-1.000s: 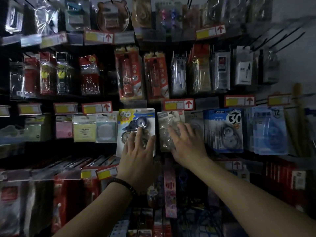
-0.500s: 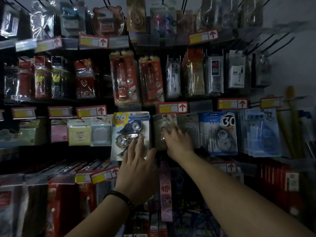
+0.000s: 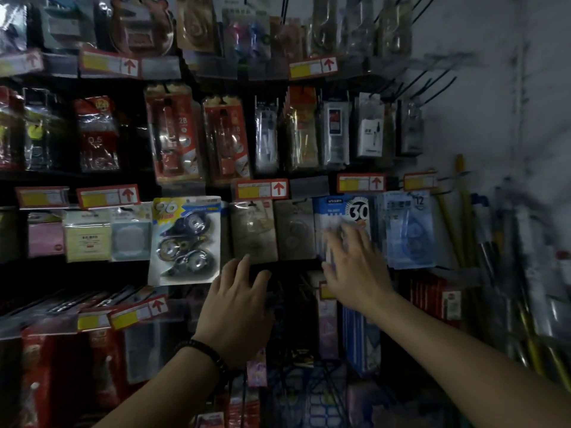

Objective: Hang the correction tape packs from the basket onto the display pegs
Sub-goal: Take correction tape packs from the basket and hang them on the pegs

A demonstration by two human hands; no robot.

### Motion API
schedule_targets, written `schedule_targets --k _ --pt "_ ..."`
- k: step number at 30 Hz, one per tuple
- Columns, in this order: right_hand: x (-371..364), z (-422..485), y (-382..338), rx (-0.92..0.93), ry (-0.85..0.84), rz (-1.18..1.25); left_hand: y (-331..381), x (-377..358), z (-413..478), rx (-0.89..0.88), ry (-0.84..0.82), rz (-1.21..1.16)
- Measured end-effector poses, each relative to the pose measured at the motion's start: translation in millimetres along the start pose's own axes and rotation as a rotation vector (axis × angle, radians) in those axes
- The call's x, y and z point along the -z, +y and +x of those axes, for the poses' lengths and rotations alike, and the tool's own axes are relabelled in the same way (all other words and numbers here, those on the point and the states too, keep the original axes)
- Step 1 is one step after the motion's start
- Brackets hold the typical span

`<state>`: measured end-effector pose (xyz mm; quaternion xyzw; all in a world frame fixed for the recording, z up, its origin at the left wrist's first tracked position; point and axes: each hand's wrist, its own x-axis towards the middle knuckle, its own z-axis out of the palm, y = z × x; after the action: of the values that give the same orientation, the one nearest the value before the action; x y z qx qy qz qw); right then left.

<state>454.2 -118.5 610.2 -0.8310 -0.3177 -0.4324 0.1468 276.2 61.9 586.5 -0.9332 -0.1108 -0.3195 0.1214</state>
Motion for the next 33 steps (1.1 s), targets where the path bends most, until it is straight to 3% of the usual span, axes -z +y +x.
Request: schedule_targets --k 4,11,23,25,30,33 --pt "-7.3 -0.8 29.0 -0.136 -0.073 0.011 23.1 -3.6 11.1 -0.041 -0.038 0.003" --pt "-26.3 18.4 42.4 -0.164 -0.263 0.139 43.3 -13.9 24.8 -0.07 -0.068 0.028" --pt "-26.8 32.2 55.0 -0.127 -0.289 0.185 58.2 -30.9 34.7 -0.062 -0.133 0.067" --pt "-18.5 25.9 60.1 -0.111 -0.235 0.206 64.5 -31.1 37.5 -0.072 -0.117 0.052" --pt "-2.4 -1.8 93.5 -0.186 0.121 0.107 86.4 -29.3 42.5 -0.099 -0.097 0.03" --pt "-3.5 -15.1 117.8 -0.322 0.122 0.09 96.2 -24.3 43.0 -0.086 -0.042 0.023"
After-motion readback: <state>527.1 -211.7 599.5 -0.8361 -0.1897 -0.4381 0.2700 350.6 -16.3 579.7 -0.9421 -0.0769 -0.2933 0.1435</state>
